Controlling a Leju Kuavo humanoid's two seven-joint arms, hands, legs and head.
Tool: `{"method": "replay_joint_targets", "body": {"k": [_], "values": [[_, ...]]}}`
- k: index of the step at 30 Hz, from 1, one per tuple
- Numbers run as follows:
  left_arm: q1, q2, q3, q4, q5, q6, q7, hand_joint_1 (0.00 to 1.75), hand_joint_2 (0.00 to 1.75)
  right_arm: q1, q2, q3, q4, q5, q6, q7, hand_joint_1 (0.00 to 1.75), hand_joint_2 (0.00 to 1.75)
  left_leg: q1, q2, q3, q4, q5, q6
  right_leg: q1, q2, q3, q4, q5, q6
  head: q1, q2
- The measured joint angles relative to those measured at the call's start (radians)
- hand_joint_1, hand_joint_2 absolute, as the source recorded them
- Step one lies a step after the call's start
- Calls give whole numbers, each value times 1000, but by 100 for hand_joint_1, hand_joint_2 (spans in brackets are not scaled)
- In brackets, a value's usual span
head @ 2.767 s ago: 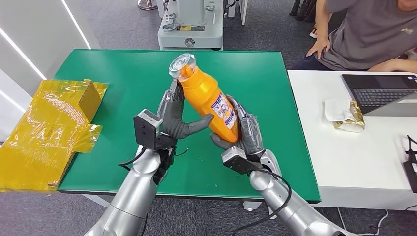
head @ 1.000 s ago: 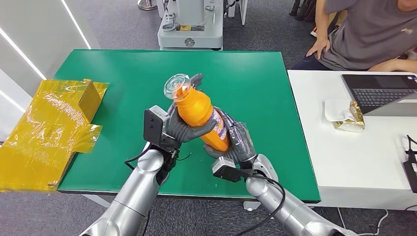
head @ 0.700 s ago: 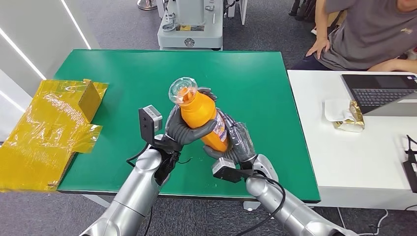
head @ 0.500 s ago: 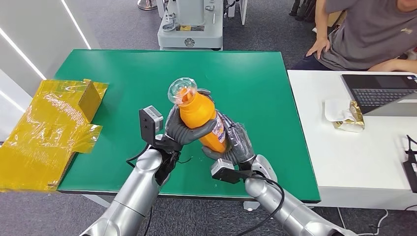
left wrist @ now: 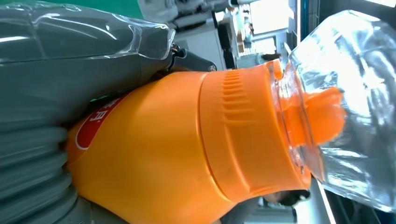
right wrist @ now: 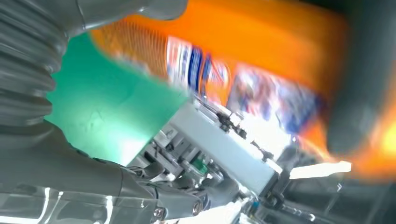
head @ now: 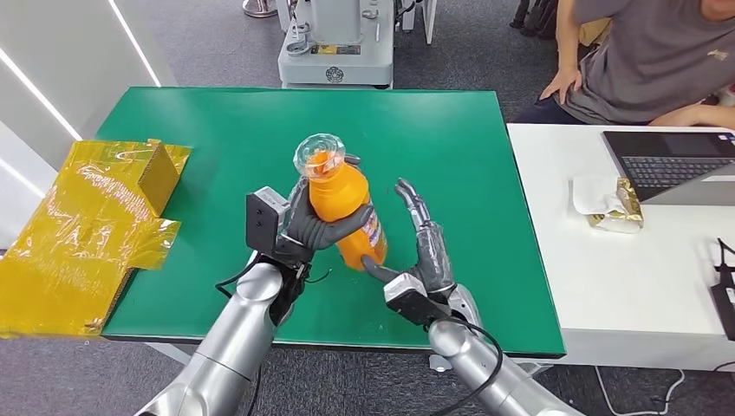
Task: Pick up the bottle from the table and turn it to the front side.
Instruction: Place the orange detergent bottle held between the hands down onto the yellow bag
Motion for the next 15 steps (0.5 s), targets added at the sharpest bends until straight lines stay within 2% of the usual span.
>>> {"method": "replay_joint_targets", "body": {"k": [7,11,15], "values": [[5,39,31,0,-13,35,-23,175,175,126,-2,-29,-252,33,-69,-4,0,175,0,0,0,-1,0,0,0,0,-1,0,-1,-1,0,0],[14,52,47,0,-17,47,-28,175,175,222,-2,-43,-410,105,-74,-7,0,175,0,0,-1,-1,0,0,0,0,-1,0,-1,-1,0,0],[17,61,52,0,-22,51,-29,175,175,276,-2,-53,-513,116,-74,-6,0,175,0,0,-1,-1,-1,0,0,0,-1,0,-1,0,0,0]]}}
